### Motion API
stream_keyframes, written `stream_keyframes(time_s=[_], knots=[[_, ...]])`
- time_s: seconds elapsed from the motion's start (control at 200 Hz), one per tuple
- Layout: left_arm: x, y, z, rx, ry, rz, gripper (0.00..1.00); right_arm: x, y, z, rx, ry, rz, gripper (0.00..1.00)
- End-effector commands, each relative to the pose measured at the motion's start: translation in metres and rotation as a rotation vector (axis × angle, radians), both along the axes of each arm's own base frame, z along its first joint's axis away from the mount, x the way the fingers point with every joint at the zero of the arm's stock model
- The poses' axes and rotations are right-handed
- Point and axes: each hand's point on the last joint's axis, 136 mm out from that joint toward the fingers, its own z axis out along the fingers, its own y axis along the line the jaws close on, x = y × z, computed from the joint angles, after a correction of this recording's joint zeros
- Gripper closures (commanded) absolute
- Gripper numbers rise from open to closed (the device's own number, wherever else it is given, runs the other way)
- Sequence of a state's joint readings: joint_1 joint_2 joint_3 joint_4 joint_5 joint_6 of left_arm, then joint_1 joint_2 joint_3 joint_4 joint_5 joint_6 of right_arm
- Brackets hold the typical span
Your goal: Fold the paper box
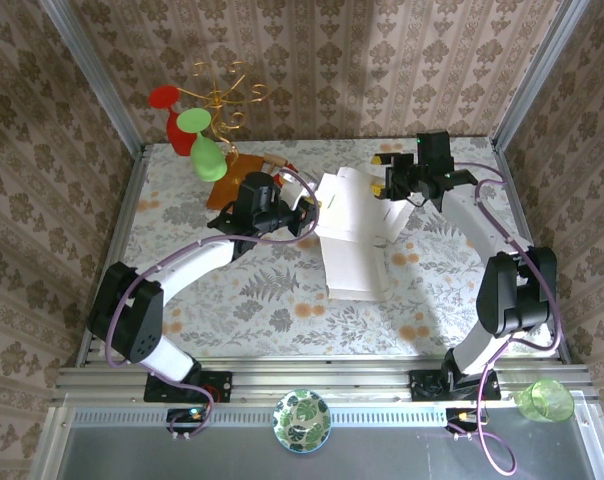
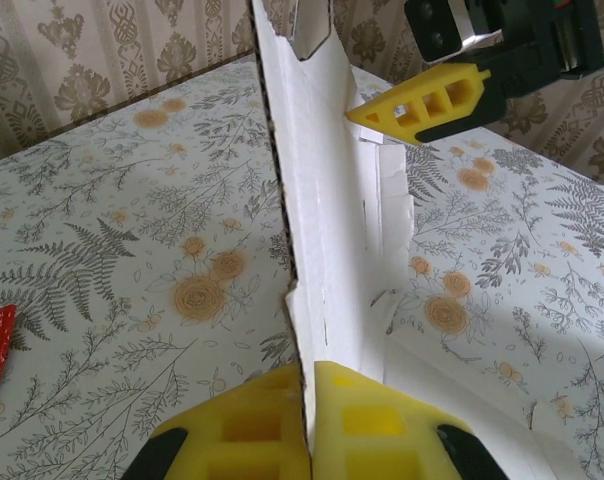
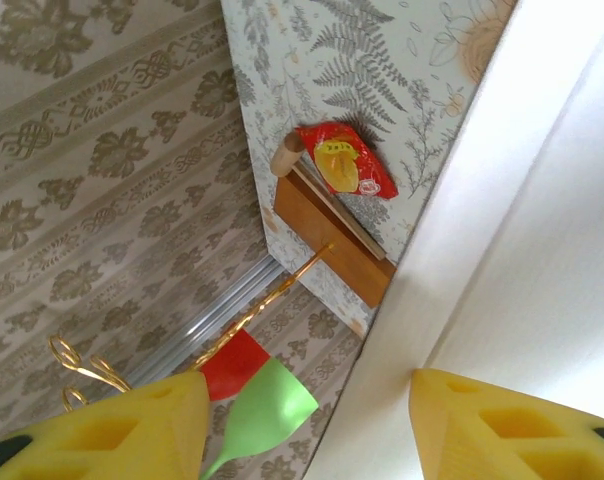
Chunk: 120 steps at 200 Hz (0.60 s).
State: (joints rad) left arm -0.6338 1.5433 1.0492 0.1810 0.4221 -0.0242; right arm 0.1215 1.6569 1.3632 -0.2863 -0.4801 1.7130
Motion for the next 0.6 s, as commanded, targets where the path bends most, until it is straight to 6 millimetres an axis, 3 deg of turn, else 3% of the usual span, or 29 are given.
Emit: stream_keyframes(time_s=[0.0,0.595], knots=[[-0.003,-0.001,0.013,-0.01,-0.066,-0.02,1.0,-0.001,0.004,-0.001,0.066,0.035,0.007,0.47],[-0.001,-0.002,0.013,0.029,-0.107,-0.034,1.0,-0.006,0.007,-0.017,0.128,0.1,0.045,0.64]])
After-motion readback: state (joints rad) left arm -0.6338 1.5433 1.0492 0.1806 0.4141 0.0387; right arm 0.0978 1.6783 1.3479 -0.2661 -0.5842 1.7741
